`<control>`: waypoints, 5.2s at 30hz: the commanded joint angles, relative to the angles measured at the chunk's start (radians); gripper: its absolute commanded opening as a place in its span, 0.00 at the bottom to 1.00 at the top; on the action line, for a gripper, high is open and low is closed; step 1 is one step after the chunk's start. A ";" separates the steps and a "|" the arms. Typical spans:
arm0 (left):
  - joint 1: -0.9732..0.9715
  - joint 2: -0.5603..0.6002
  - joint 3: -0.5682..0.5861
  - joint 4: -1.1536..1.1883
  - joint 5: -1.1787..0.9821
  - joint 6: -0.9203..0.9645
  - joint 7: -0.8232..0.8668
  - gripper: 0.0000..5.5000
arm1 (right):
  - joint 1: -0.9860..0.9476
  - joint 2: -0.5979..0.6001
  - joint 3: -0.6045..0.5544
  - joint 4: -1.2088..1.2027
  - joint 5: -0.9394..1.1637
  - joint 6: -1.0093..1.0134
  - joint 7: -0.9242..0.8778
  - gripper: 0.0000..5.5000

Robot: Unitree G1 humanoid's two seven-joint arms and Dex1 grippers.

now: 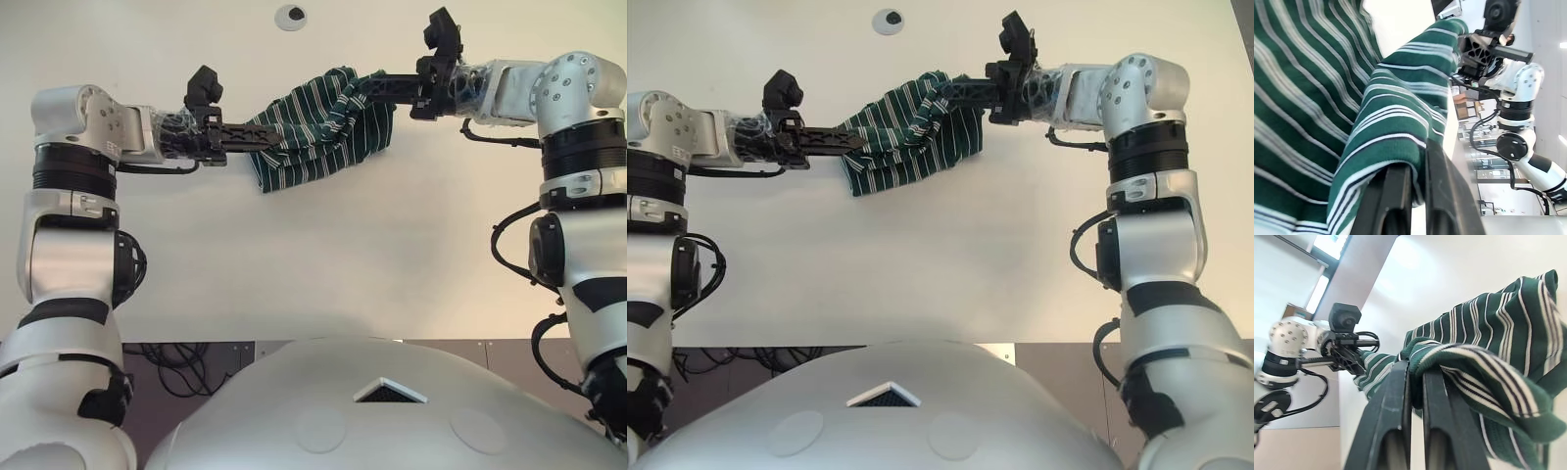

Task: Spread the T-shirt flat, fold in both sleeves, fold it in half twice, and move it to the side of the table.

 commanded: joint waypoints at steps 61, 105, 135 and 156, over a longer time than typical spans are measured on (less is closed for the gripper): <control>0.076 -0.538 0.979 0.139 -0.335 -0.265 1.124 0.01 | 0.035 0.245 -0.086 0.446 -0.669 -1.164 0.047 0.31; 0.252 -0.357 -0.100 -0.183 0.688 -0.855 0.904 0.45 | 0.059 0.237 -0.110 0.268 -0.749 -1.155 -0.177 0.31; 0.312 -0.360 -0.083 -0.212 0.732 -0.794 0.823 0.45 | 0.129 -0.056 0.238 0.327 -1.088 -1.054 0.090 0.31; 0.352 -0.397 0.023 -0.370 0.623 -0.956 0.753 0.46 | 0.382 0.004 -0.255 -0.368 -0.559 -0.649 -0.098 0.26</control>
